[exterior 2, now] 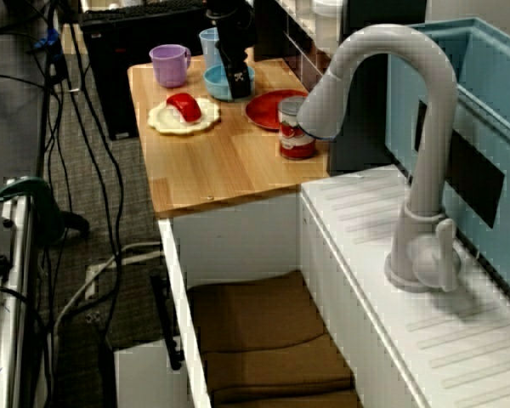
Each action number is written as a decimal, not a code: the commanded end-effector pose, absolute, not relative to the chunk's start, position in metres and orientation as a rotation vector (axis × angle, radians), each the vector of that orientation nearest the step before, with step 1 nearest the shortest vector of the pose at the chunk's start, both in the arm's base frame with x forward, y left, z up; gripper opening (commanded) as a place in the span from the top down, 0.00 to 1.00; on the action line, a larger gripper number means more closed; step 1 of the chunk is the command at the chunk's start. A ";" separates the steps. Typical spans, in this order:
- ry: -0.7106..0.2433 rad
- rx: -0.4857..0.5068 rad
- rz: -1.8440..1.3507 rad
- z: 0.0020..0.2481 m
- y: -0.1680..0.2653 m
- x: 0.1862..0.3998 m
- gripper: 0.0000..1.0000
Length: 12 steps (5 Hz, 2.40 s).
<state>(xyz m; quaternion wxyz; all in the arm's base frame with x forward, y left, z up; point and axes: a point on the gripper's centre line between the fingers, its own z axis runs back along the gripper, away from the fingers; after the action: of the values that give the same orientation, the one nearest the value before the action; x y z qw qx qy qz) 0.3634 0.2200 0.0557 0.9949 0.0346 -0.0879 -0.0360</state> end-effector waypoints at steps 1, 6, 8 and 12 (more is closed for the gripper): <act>-0.265 0.097 -0.113 0.102 0.219 0.361 0.00; -0.299 0.029 -0.777 0.110 0.187 0.325 0.00; -0.240 0.000 -1.101 0.108 0.176 0.317 0.00; -0.200 0.060 -1.250 0.102 0.197 0.295 0.00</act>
<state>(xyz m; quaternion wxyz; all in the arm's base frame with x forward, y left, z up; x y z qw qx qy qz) 0.2959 0.1968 0.0681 0.8097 -0.0170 -0.0784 -0.5813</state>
